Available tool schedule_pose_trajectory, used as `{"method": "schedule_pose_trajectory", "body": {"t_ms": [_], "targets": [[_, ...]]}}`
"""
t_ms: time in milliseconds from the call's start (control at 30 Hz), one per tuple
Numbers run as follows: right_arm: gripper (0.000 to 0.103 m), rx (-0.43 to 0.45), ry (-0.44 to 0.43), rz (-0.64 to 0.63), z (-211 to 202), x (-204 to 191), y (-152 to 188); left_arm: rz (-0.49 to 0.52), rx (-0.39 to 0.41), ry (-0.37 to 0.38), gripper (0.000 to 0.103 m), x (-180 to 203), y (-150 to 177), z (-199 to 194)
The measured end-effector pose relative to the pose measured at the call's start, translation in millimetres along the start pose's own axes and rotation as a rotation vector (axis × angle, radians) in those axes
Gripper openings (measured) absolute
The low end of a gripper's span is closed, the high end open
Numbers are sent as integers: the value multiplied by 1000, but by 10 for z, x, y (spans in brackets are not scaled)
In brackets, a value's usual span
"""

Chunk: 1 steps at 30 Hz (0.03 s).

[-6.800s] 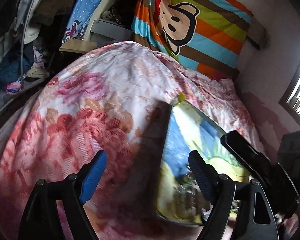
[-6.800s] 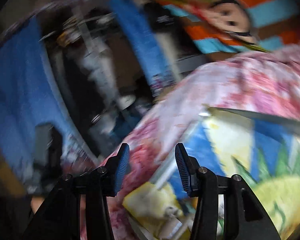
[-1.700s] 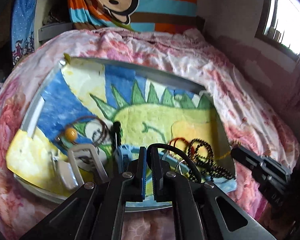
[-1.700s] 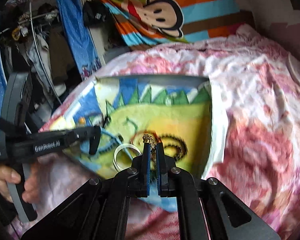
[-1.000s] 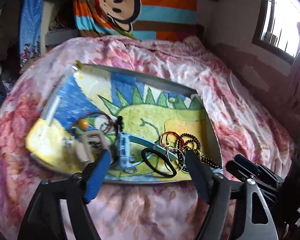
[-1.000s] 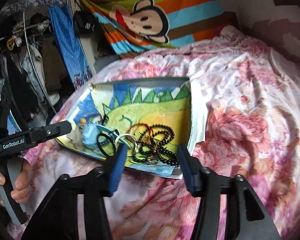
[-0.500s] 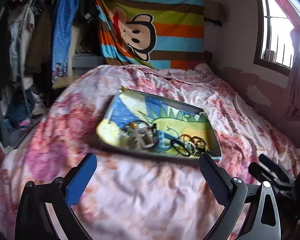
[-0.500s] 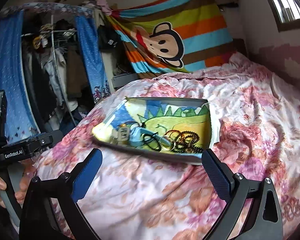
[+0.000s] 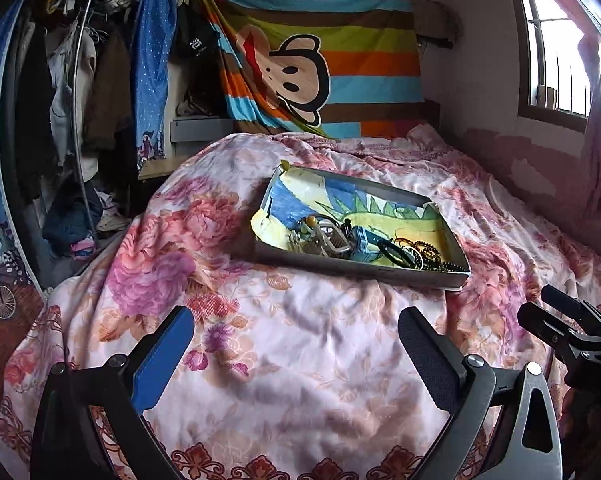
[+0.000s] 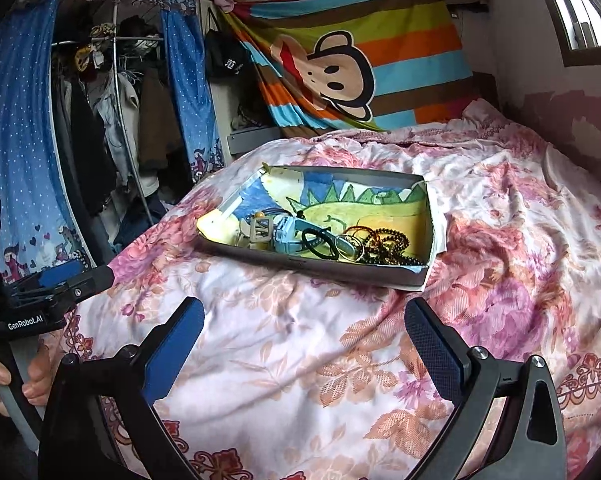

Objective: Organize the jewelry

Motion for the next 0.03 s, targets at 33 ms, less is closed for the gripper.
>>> {"method": "schedule_pose_trajectory", "body": {"t_ms": [33], "targets": [[99,-4,-2,5,17,5,6,-1,-7,-1,103,-9,12,22]]}}
Point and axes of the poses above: each gripper's, at about its wrist camera, not at the fingertips, and z roughly the way its jaws point, x to its right, y to its underside, the point moved 6 cm from there along z, roughly the way its jaws point, and after that the axes turned 15 degrees about -z, right-handed, at the moved point
